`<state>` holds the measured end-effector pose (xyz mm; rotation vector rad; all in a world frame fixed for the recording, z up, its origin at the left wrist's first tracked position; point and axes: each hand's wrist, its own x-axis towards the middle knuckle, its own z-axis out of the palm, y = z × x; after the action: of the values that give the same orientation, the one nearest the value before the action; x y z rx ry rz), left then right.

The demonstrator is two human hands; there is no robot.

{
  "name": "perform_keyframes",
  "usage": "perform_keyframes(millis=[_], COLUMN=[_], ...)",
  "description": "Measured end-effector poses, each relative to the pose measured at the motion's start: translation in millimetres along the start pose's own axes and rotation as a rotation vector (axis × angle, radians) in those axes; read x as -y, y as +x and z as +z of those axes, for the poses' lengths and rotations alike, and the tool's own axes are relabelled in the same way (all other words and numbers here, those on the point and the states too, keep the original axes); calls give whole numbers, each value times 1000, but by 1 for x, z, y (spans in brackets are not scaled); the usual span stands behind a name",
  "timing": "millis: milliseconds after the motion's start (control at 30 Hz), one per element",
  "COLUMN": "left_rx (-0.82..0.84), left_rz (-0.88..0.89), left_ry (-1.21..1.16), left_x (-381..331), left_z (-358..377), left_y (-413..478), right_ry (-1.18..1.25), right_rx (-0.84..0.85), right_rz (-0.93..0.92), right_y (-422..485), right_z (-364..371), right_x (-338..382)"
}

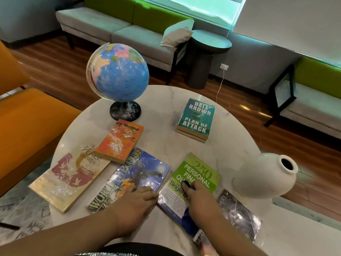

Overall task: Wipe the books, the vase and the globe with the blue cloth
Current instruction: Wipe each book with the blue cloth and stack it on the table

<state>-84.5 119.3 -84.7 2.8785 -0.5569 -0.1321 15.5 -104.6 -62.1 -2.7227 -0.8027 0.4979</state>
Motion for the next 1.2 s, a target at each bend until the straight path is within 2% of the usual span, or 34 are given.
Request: perform_keyframes(millis=[100,200,300,367,467,533,633,733,767,833,867,933,967,1033,1133,1200], left_rx=[-37,-50,-55,-73,-69,-23,35,22,7,-28,-37,-54,-63,-77,-92,-93], left_rz=[5,7,8,13,16,8,-8,-5,2,13,13,22,31,46,45,33], left_ry=[-4,-1,13,15,-14,-42,-74,-69,-70,-67,-59,-42,-34,-13,4,11], left_x=[-2,0,3,2,2,3,7,9,9,8,8,9,9,9,8,9], left_z=[-1,0,5,5,4,4,6,7,8,9,10,10,10,9,7,5], left_y=[3,1,1,1,2,3,3,3,3,4,4,5,5,6,7,8], right_ry=[-84,-65,-101,-6,-114,-92,63,-31,46,-20,-139,-134,-42,-69,65,-38], right_rx=[127,-9,-200,-84,-45,-85,-134,-235,-216,-178,-182,-46,-49,-135,-106,-77], right_rz=[-175,-369,-198,-148,-382,-424,-193,-115,-77,-225,-353,-476,-460,-354,71,128], right_y=[-19,-8,8,4,-15,-10,10,15,10,-7,-14,-18,-14,1,26,31], right_z=[16,25,22,25,38,38,25,19,24,36,38,38,32,22,-4,-4], right_x=[19,1,-12,8,25,16,-7,-1,5,13,14,8,4,-13,-27,-20])
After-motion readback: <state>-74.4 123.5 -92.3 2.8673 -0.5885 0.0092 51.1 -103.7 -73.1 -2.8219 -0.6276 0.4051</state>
